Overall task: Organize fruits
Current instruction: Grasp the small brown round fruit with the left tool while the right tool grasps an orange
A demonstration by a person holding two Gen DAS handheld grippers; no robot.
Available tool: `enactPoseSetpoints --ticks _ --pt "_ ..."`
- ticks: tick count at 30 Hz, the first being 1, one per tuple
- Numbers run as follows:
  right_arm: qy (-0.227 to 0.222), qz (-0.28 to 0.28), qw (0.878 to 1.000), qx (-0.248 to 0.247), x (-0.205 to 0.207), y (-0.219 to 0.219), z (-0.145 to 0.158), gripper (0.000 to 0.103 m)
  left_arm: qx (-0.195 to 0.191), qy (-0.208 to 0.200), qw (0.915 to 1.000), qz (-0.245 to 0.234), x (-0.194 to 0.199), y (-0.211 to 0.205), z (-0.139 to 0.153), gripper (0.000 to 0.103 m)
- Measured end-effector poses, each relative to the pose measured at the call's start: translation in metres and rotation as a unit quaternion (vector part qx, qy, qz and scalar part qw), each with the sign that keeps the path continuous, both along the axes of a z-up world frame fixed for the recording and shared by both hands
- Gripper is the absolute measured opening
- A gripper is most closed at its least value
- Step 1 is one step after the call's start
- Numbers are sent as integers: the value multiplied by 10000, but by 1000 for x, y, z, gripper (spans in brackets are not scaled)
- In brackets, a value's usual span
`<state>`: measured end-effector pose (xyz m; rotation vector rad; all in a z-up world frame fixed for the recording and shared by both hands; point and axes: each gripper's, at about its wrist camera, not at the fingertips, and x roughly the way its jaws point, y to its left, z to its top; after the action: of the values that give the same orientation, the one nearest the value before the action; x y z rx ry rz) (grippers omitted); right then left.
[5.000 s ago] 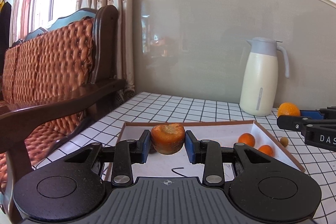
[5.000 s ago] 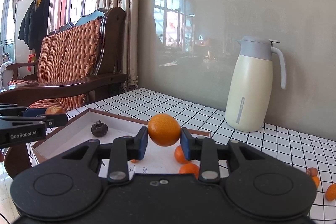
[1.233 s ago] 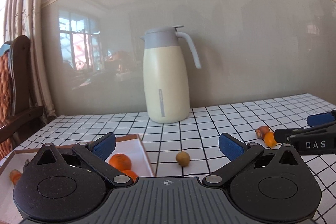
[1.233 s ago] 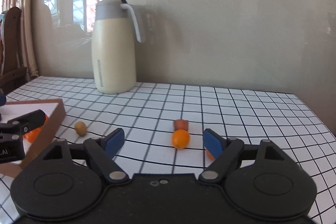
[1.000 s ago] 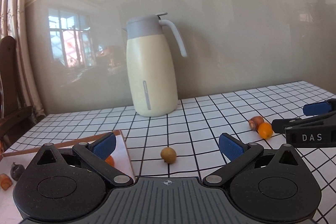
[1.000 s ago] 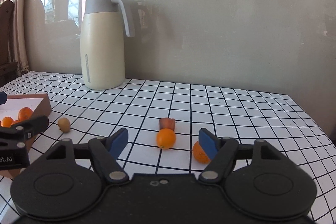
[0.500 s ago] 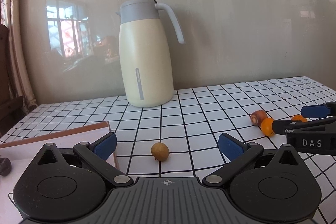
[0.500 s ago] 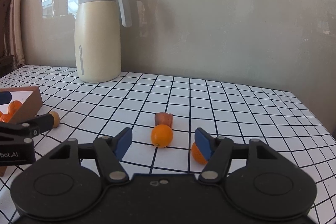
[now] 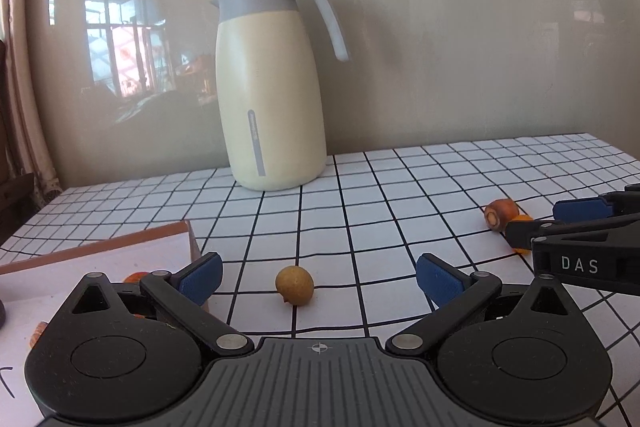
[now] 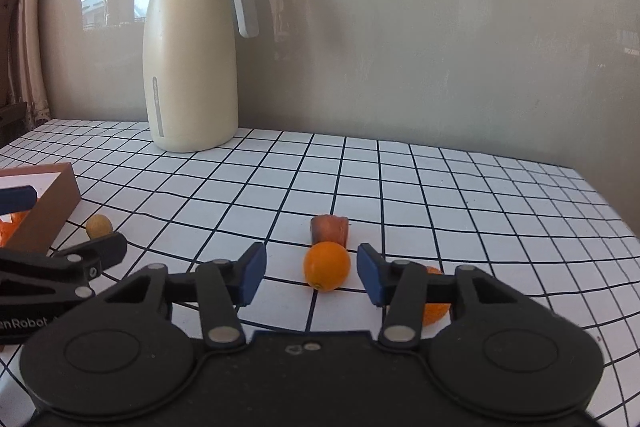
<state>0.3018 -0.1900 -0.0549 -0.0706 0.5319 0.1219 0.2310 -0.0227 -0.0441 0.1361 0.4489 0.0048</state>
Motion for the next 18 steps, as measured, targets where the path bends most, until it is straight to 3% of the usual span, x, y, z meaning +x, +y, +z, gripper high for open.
enactPoseSetpoints --ticks 2,9,14,18 --pt "33 -12 10000 -58 4 1 -2 39 -60 104 9999 28 5 0 -2 91" --pt "139 2 9999 -97 15 0 -5 37 -167 328 9992 128 18 -1 -9 90" --pt "184 21 9998 -122 18 0 -8 37 -247 551 9981 151 26 -1 -15 78" --pt "218 -9 9997 -143 19 0 -9 39 -229 642 9975 195 29 -1 -17 77"
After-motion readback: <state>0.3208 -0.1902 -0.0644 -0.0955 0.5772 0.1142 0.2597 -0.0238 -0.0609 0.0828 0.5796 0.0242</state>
